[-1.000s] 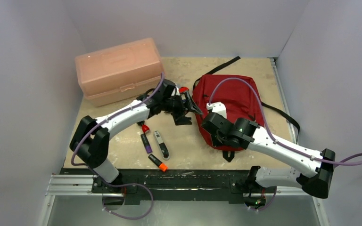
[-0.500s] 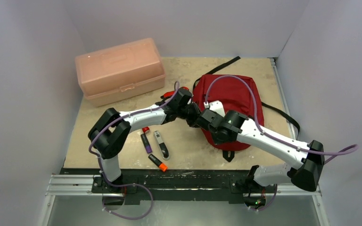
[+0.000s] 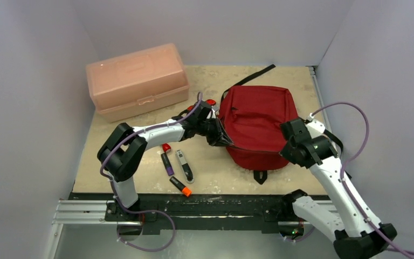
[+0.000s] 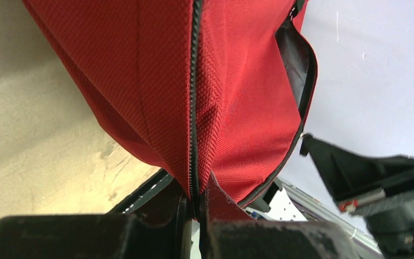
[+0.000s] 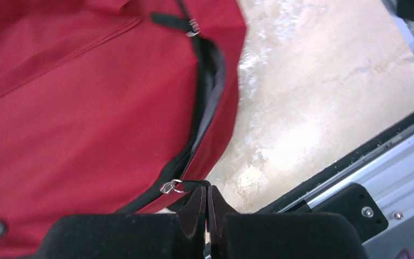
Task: Pack the student bag
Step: Zip the student bag at the center of the board.
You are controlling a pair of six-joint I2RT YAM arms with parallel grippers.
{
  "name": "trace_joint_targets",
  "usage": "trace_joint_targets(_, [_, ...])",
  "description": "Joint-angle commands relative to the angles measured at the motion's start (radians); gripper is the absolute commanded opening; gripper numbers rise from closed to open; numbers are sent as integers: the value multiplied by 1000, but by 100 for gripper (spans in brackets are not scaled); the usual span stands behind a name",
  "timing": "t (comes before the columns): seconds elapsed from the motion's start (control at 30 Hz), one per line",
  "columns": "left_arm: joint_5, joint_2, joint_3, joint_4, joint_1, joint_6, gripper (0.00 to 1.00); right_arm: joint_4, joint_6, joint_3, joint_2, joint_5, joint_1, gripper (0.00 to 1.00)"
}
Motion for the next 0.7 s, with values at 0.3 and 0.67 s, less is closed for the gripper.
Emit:
trace_joint_targets(0.3, [89, -56, 28, -88, 47, 229, 3, 288, -268, -68, 22, -281, -625, 0])
trace_joint_targets(0.67, [-452, -516, -79, -28, -170, 724, 72, 356, -321, -55, 21, -374, -626, 0])
